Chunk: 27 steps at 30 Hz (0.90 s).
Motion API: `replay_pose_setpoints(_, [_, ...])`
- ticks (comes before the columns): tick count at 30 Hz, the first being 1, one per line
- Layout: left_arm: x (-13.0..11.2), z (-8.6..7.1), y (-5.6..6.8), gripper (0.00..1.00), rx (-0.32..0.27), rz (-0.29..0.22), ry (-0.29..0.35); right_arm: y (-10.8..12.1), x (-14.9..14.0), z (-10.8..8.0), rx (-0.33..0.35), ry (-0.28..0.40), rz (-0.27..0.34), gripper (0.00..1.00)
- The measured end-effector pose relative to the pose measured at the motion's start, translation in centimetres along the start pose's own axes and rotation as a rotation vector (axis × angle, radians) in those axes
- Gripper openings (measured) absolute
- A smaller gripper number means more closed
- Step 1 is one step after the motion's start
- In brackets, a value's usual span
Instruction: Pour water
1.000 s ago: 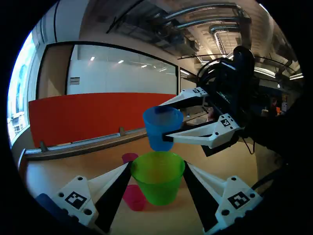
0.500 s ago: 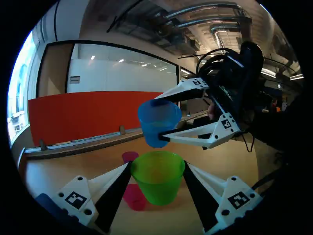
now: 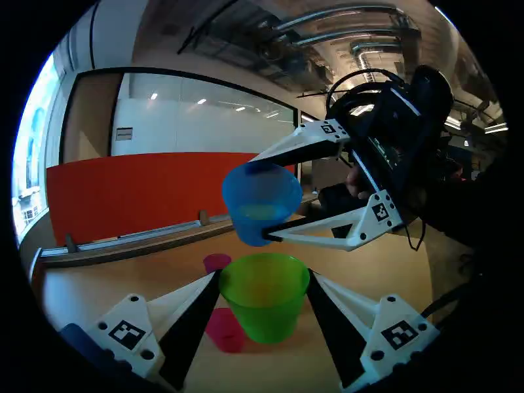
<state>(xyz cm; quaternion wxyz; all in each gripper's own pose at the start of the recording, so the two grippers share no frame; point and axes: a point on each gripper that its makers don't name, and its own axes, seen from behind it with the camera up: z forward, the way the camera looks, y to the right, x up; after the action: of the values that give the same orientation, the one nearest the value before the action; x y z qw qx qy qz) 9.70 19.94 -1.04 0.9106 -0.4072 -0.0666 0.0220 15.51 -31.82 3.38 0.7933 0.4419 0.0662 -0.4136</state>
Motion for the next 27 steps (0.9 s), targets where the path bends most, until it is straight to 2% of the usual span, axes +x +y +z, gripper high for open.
replay_pose_setpoints(27, [0.13, 0.31, 0.24, 0.9, -0.006, 0.006, -0.001, -0.08, 0.66, 0.75, 0.019, -0.034, -0.225, 0.93])
